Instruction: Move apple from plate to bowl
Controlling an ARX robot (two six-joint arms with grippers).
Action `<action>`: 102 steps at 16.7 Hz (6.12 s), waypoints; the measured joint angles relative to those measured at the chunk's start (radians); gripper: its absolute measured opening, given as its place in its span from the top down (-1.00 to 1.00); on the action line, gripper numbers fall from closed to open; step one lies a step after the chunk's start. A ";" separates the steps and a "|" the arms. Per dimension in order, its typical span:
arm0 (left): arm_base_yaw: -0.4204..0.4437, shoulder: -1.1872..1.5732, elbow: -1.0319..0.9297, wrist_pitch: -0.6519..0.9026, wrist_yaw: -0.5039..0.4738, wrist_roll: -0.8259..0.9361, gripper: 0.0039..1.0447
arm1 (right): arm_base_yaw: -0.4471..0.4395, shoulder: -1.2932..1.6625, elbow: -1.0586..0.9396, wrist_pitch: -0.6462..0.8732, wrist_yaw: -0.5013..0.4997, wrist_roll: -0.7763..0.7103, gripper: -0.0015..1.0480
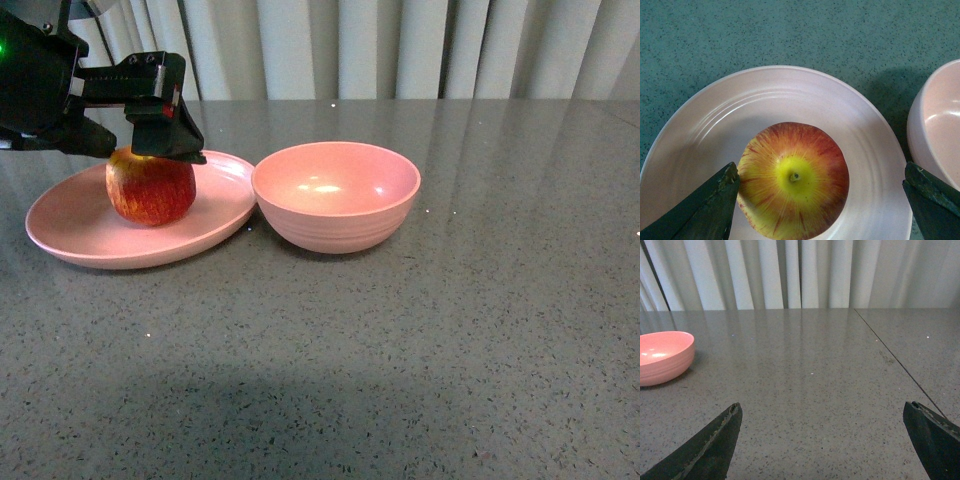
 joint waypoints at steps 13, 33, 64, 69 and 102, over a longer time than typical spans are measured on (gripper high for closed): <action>-0.013 0.060 0.022 -0.039 -0.048 0.049 -0.82 | 0.000 0.000 0.000 0.000 0.000 0.000 -0.87; -0.086 -0.188 0.114 -0.116 -0.060 0.098 -0.21 | 0.000 0.000 0.000 0.000 0.000 0.000 -0.87; -0.313 0.115 0.167 -0.069 -0.090 0.039 -0.86 | 0.000 0.000 0.000 0.000 0.000 0.000 -0.87; -0.302 0.076 0.175 -0.058 -0.087 0.018 -0.88 | 0.000 0.000 0.000 0.000 0.000 0.000 -0.87; 0.132 -1.266 -0.965 0.343 -0.180 -0.058 0.98 | 0.000 0.000 0.000 0.000 0.000 0.000 -0.87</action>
